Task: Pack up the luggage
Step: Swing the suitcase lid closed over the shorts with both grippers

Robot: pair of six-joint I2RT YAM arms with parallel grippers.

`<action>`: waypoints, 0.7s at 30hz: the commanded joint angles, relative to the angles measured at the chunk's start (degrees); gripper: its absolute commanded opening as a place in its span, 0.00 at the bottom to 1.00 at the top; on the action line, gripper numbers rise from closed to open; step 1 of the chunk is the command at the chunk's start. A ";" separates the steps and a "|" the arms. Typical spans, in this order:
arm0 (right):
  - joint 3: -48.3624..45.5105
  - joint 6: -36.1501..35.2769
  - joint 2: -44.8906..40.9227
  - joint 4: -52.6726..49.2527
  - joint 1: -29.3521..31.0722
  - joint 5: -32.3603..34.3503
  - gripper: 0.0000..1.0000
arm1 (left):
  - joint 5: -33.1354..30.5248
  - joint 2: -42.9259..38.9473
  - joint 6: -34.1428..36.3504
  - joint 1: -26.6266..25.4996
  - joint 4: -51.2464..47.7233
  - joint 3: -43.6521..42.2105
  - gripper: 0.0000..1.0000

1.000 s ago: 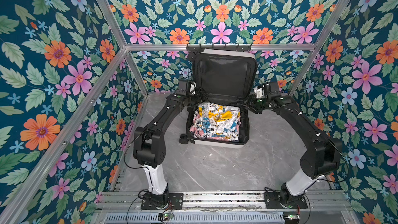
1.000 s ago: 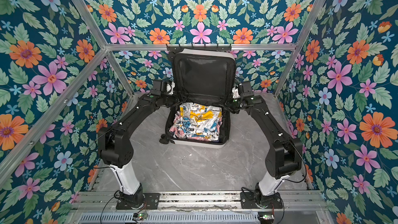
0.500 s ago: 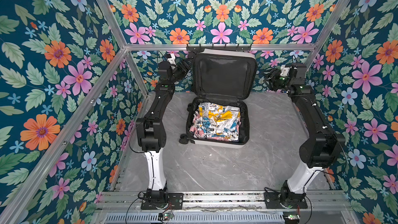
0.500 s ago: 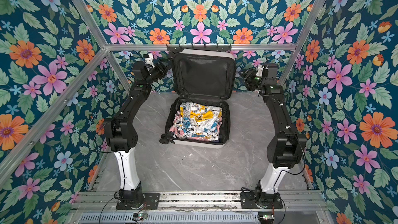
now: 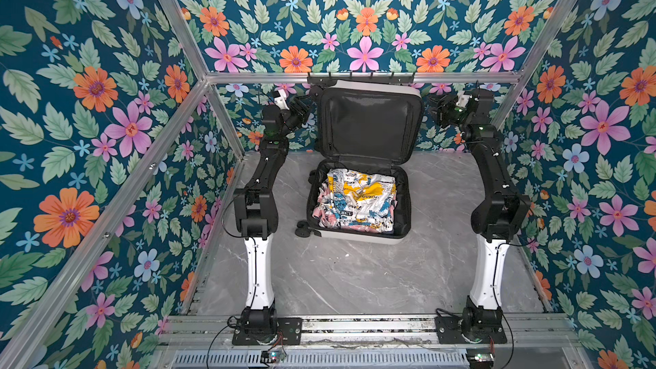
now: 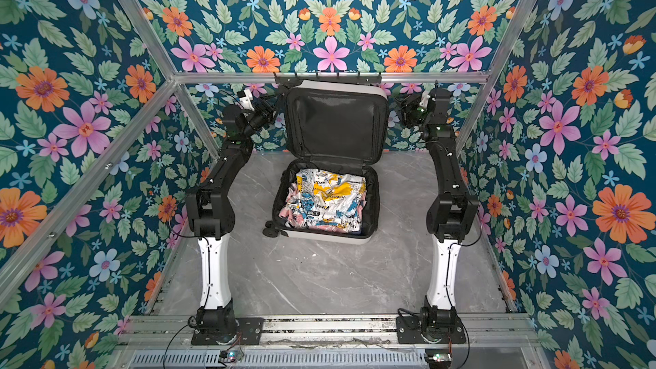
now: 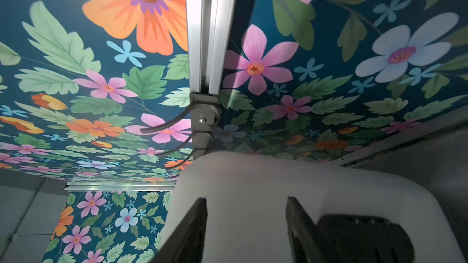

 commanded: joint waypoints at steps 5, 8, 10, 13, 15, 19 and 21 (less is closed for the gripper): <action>7.22 0.52 4.61 -3.18 1.13 -4.82 0.49 | 4.67 -0.44 2.36 -1.35 0.53 1.15 0.70; 6.92 0.06 4.77 -3.17 2.03 -6.79 0.49 | 6.34 -1.00 3.22 -1.92 -0.13 0.78 0.69; 6.42 -0.40 4.40 -3.14 2.49 -8.04 0.49 | 6.94 -1.75 3.54 -2.34 -0.01 -0.18 0.69; 4.78 -2.46 2.59 -4.37 3.42 -9.07 0.47 | 7.40 -3.40 3.58 -2.72 0.73 -2.51 0.68; 1.17 -3.94 -0.26 -3.89 4.09 -9.08 0.47 | 7.30 -5.61 3.62 -2.81 2.02 -5.60 0.67; -10.95 -4.73 -8.33 -0.18 4.54 -8.15 0.46 | 6.32 -12.21 5.29 -2.78 2.71 -14.24 0.65; -19.17 -4.49 -13.49 3.24 4.59 -7.23 0.46 | 5.44 -16.60 5.82 -2.74 3.62 -19.97 0.64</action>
